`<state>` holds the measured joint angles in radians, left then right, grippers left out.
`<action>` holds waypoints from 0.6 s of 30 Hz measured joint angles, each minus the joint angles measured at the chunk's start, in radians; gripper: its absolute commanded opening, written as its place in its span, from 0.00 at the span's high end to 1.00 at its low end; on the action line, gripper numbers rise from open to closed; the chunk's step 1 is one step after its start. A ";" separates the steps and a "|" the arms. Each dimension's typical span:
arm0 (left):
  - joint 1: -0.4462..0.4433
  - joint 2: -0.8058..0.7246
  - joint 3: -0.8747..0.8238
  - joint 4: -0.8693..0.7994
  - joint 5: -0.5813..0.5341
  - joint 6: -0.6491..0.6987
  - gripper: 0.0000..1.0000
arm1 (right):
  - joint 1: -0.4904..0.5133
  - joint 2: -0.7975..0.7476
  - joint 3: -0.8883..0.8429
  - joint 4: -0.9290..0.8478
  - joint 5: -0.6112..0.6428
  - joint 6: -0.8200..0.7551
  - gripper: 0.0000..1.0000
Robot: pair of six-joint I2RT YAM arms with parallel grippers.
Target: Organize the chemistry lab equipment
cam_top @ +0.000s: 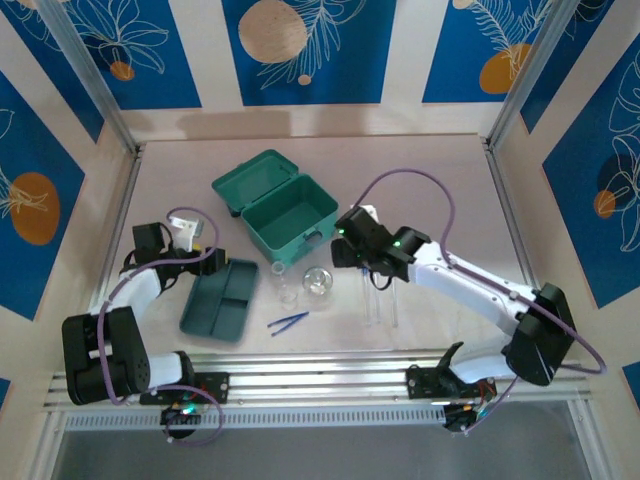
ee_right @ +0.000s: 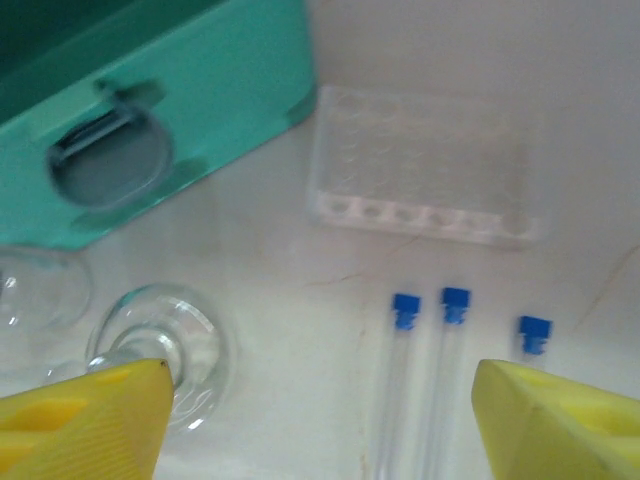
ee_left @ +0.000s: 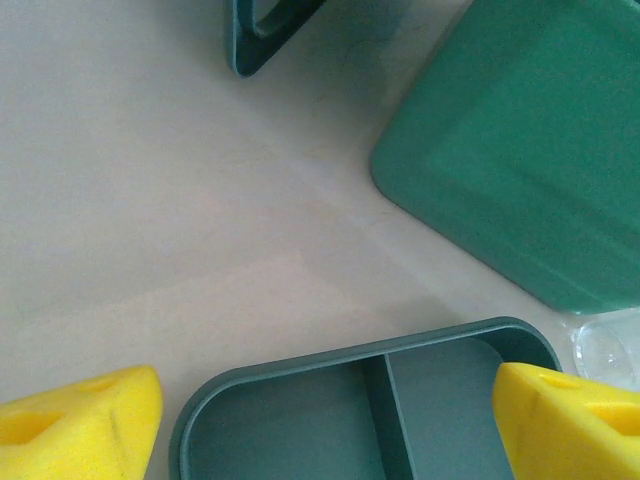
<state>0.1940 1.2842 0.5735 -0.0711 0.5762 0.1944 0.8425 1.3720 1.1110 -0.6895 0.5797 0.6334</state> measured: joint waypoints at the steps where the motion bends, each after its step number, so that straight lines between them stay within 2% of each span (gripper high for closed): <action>1: -0.001 0.000 0.000 -0.001 0.000 0.000 0.17 | 0.022 0.022 0.015 -0.005 0.001 0.004 0.29; 10: -0.035 0.000 0.000 -0.004 0.000 0.029 0.22 | 0.200 0.223 0.174 -0.042 0.034 0.024 0.34; 18: -0.076 0.000 0.002 -0.047 0.072 0.113 0.22 | 0.267 0.312 0.226 -0.061 0.032 0.031 0.35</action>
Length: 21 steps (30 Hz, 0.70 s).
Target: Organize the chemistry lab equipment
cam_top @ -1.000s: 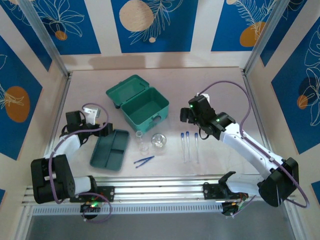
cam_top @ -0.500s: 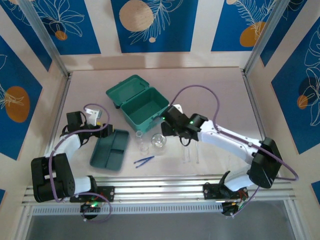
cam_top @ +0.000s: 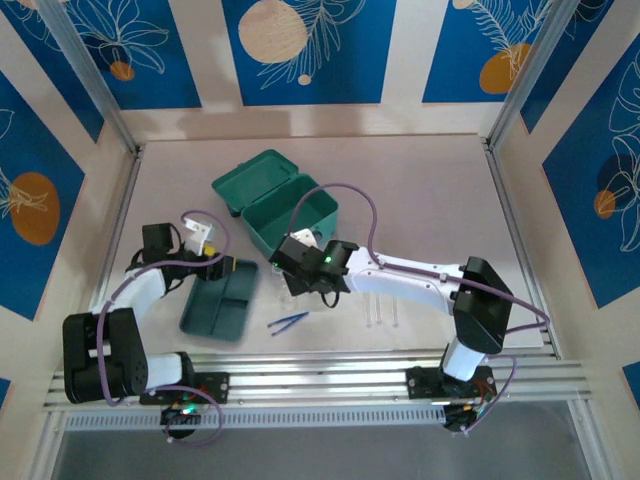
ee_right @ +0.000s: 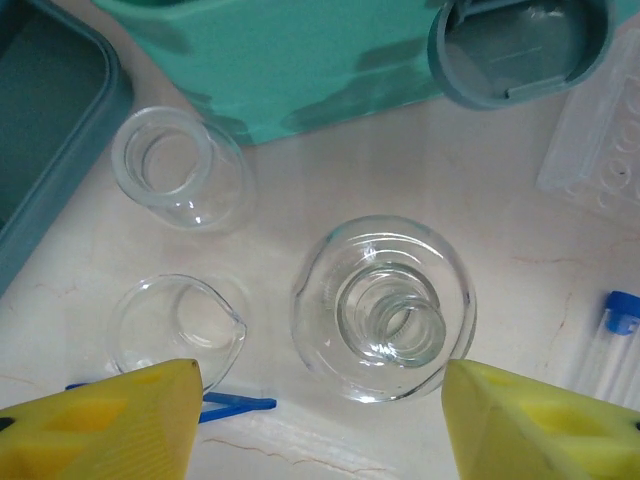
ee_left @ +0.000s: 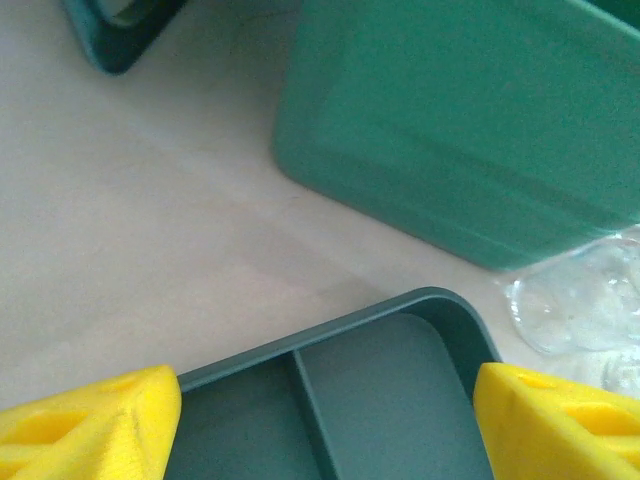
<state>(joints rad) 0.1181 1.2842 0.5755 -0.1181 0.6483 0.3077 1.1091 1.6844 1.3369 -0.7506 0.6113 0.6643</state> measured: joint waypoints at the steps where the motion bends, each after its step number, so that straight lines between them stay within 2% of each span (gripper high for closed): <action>1: -0.003 0.000 0.000 -0.002 0.013 0.011 0.22 | 0.000 0.004 0.000 0.000 -0.003 0.002 0.35; 7: -0.046 0.017 0.007 0.007 0.044 0.059 0.20 | -0.002 0.008 -0.002 -0.002 -0.009 0.024 0.34; 14: -0.082 0.054 0.007 0.035 0.055 0.068 0.20 | -0.047 0.010 -0.018 -0.002 -0.022 0.048 0.39; 21: -0.084 0.054 0.007 0.059 0.058 0.068 0.21 | -0.069 0.026 -0.031 0.006 -0.046 0.069 0.50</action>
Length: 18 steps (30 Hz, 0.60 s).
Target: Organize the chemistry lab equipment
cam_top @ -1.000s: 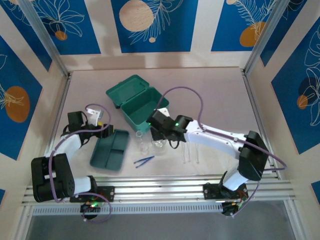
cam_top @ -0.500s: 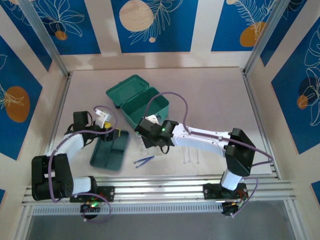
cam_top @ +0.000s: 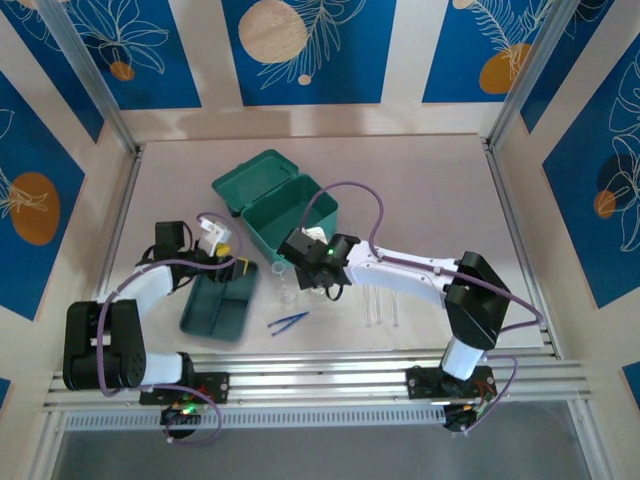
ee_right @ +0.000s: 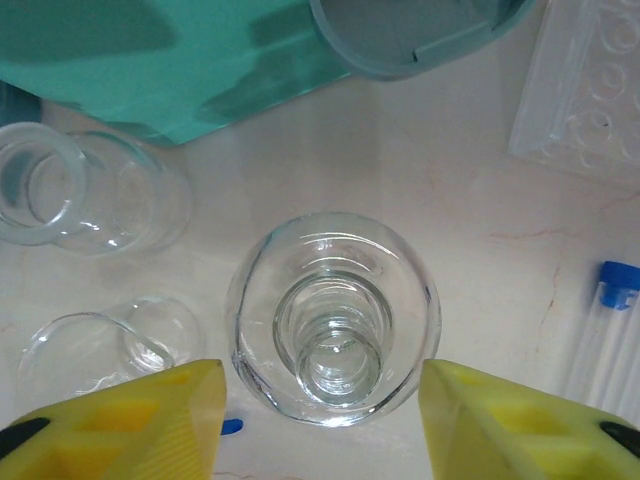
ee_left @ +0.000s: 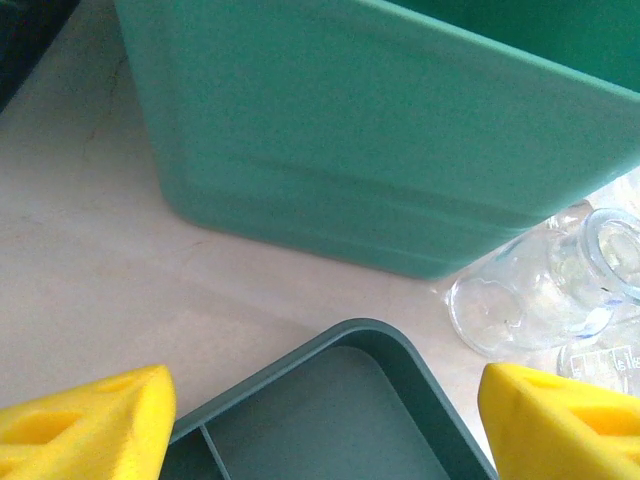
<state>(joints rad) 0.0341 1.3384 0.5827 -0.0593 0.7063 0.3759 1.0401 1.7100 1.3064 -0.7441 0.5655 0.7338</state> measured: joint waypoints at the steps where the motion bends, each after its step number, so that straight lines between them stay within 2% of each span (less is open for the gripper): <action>1: 0.000 0.000 0.000 0.003 0.000 0.000 0.21 | 0.000 0.004 0.000 0.002 -0.003 0.002 0.50; 13: 0.000 0.000 -0.004 0.055 -0.039 -0.027 0.21 | -0.001 0.034 0.000 0.006 -0.013 0.002 0.56; 18: 0.000 0.000 -0.007 0.070 -0.055 -0.033 0.21 | -0.003 0.037 0.000 0.005 -0.013 0.002 0.64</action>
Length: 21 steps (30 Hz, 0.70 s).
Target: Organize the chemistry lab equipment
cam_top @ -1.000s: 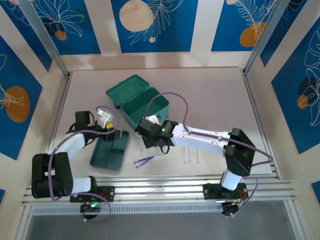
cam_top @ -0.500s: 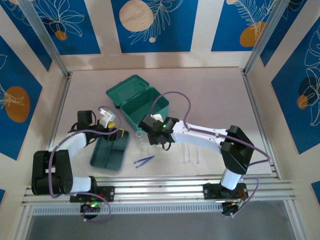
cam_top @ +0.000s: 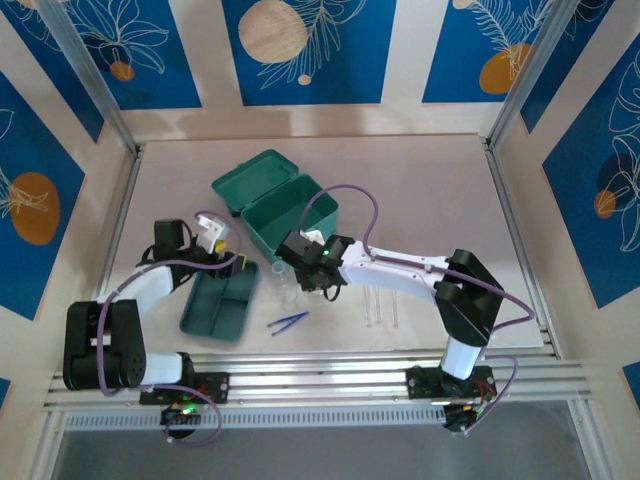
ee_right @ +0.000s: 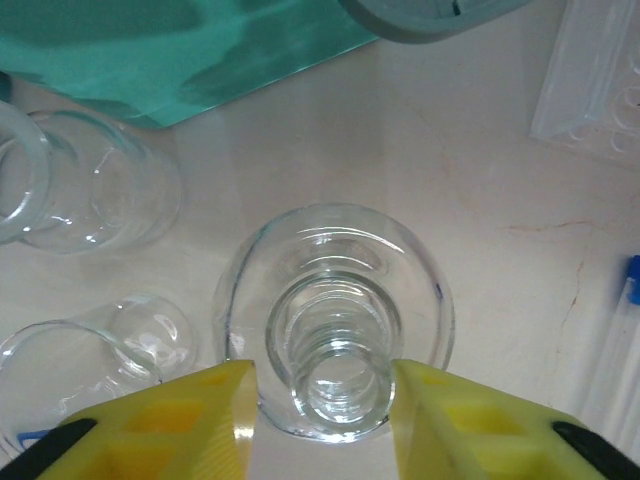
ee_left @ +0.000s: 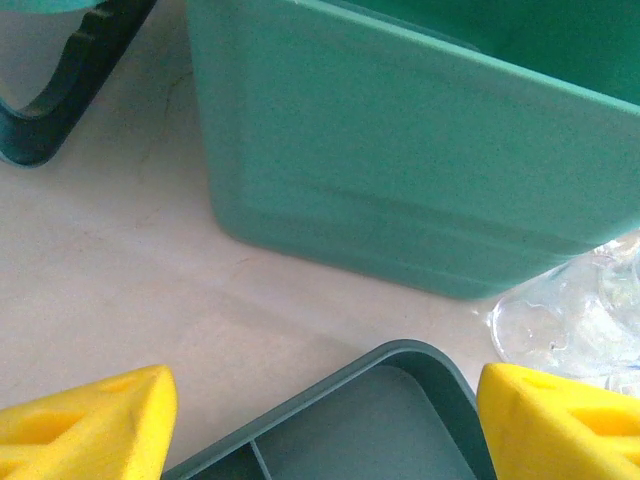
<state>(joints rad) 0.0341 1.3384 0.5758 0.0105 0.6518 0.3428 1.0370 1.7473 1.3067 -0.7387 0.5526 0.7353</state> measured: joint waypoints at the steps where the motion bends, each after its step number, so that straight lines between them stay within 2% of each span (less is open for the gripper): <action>1: 0.000 0.000 -0.001 0.002 -0.002 -0.001 0.21 | 0.000 0.004 0.001 -0.001 0.000 0.000 0.64; 4: 0.000 0.000 -0.002 0.005 -0.006 -0.002 0.22 | 0.000 0.024 0.004 -0.005 0.000 0.000 0.64; 18: 0.000 0.000 -0.010 0.010 -0.006 -0.002 0.21 | 0.000 0.044 0.023 -0.018 0.000 0.000 0.78; 21: 0.000 -0.001 -0.013 0.009 -0.006 -0.002 0.21 | 0.000 0.045 0.027 -0.025 0.000 0.000 0.78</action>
<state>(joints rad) 0.0341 1.3373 0.5629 0.0196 0.6456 0.3412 1.0374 1.7924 1.3338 -0.7635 0.5529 0.7349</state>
